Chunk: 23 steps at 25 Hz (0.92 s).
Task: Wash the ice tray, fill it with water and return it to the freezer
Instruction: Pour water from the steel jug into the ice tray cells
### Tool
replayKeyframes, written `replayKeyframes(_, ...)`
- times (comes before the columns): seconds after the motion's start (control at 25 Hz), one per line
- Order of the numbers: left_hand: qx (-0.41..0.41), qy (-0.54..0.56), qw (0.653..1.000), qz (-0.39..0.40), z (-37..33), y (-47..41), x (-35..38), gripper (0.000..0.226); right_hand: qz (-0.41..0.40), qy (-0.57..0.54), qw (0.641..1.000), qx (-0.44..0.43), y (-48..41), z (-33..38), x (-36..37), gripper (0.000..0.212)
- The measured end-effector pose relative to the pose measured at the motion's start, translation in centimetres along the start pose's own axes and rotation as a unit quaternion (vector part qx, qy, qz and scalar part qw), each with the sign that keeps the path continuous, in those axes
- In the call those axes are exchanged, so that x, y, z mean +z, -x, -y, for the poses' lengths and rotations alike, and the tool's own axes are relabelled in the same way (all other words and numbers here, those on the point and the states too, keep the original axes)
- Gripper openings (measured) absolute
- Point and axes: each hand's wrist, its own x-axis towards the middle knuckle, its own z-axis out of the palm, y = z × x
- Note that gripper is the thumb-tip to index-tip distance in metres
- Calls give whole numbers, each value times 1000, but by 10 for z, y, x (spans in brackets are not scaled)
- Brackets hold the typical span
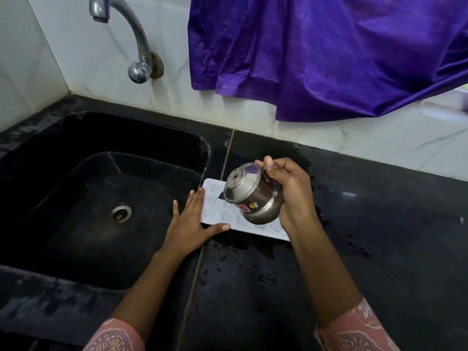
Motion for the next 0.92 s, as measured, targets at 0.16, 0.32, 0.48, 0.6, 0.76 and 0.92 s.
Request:
replayKeyframes(0.16,0,-2,1000,0,0,0,0,121,4,3,1000,-3,0,1,1,17)
replayKeyframes(0.32,1,-3,1000,-3,-1,0,-1,121,3,6,1000,-8,-1,3,1,18)
replayKeyframes(0.48,0,-4,1000,1,-2,0,-1,121,4,1,1000,-9,-2,3,2,19)
replayKeyframes(0.6,-1,-5,1000,2,-2,1,-2,121,4,-1,1000,-8,-2,2,2,19)
replayKeyframes(0.76,-2,-1,1000,4,-3,2,-2,120,-3,-30,1000,9,-1,1,-1,20)
replayKeyframes(0.92,-1,0,1000,5,-4,2,-4,121,-21,-45,998,32,-3,-8,-8,22)
